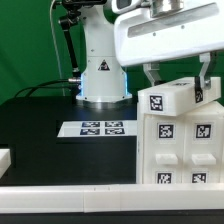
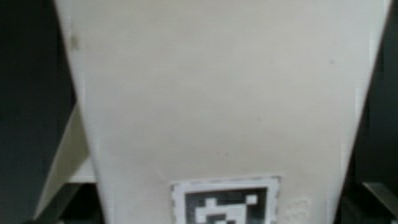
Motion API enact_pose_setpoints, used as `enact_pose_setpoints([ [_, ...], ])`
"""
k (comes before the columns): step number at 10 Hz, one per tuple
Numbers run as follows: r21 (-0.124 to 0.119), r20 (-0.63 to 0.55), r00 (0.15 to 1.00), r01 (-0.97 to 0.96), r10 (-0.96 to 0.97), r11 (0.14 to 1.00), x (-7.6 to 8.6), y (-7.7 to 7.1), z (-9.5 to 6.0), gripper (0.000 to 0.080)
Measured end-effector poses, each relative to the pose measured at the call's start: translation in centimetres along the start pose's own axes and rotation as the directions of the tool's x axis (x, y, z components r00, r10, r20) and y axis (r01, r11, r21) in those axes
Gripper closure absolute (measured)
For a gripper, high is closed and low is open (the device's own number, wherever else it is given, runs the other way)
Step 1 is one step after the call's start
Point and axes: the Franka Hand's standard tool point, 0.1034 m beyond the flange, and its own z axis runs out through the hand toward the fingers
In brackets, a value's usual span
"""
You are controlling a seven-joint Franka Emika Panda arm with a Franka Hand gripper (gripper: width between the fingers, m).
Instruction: Assemble cabinet
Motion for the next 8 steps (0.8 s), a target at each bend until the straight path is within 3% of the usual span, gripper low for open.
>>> enact_pose_setpoints([
  [4, 0.006, 0.007, 0.948, -0.317, 0.317, 0.948, -0.09, -0.06, 0.00, 0.0240],
  [7, 0.006, 0.025, 0.825, -0.564, 0.564, 0.826, -0.13, -0.05, 0.01, 0.0240],
  [8, 0.001, 0.040, 0.742, -0.670, 0.670, 0.742, -0.25, -0.09, 0.04, 0.0240],
])
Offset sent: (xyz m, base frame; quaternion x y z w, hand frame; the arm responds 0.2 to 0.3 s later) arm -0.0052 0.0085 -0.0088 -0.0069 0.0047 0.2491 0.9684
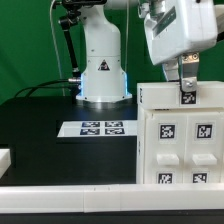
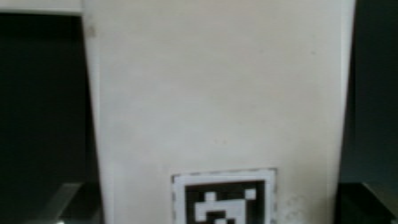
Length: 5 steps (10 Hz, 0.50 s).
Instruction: Assemble cabinet
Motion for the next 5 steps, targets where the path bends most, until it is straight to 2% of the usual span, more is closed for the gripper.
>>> enact_pose_setpoints([
  [2, -0.003, 0.020, 0.984, -0.179, 0.179, 0.984, -0.05, 0.08, 0.12, 0.0240],
  [5, -0.011, 0.037, 0.944, -0.329, 0.329, 0.944, 0.04, 0.10, 0.21, 0.0240],
])
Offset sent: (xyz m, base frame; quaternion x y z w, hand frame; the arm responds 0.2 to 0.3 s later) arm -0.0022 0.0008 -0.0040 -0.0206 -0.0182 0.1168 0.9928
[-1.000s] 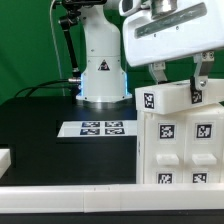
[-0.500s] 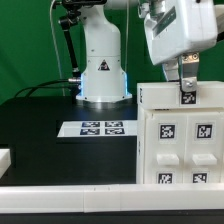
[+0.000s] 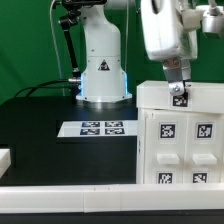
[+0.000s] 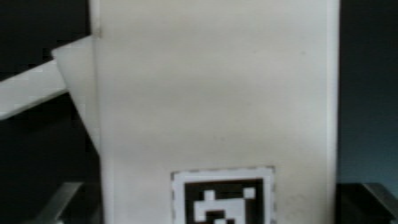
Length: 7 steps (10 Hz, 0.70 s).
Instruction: Assemble cabinet
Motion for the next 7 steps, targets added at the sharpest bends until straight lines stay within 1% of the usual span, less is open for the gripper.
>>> enact_pose_setpoints([
  [1, -0.001, 0.000, 1.000, 0.006, -0.006, 1.000, 0.0, 0.1, 0.0, 0.0240],
  [2, -0.001, 0.000, 1.000, 0.020, -0.020, 1.000, -0.1, 0.0, 0.0, 0.0056],
  [3, 0.007, 0.009, 0.997, 0.076, -0.076, 0.997, -0.3, -0.2, -0.5, 0.0056],
  [4, 0.017, 0.025, 0.994, 0.103, -0.103, 0.995, -0.7, -0.5, -1.3, 0.0011],
  [6, 0.038, 0.040, 0.991, 0.122, -0.124, 0.992, -1.2, -1.0, -2.4, 0.0003],
  [7, 0.044, 0.046, 0.991, 0.127, -0.129, 0.991, -1.4, -1.2, -2.7, 0.0003],
])
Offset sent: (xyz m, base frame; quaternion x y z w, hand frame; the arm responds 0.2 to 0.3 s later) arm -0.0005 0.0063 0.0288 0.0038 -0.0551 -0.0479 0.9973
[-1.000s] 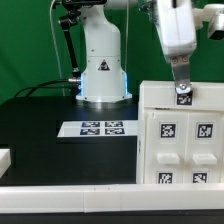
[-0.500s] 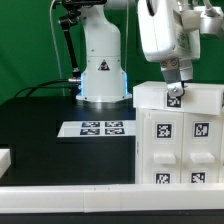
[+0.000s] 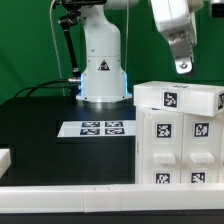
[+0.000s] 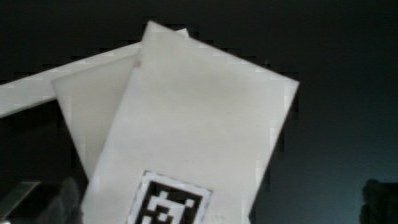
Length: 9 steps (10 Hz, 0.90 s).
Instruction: Assemble cabinet
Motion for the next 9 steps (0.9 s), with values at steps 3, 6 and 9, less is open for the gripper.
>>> enact_pose_setpoints([
  [3, -0.049, 0.000, 0.974, 0.228, -0.228, 0.973, 0.0, 0.9, 0.7, 0.0003],
  [6, -0.069, 0.046, 0.813, 0.582, -0.580, 0.810, -0.3, 0.8, 0.4, 0.0003],
  [9, -0.063, 0.085, 0.576, 0.817, -0.813, 0.573, -0.8, -0.1, 0.1, 0.0003],
])
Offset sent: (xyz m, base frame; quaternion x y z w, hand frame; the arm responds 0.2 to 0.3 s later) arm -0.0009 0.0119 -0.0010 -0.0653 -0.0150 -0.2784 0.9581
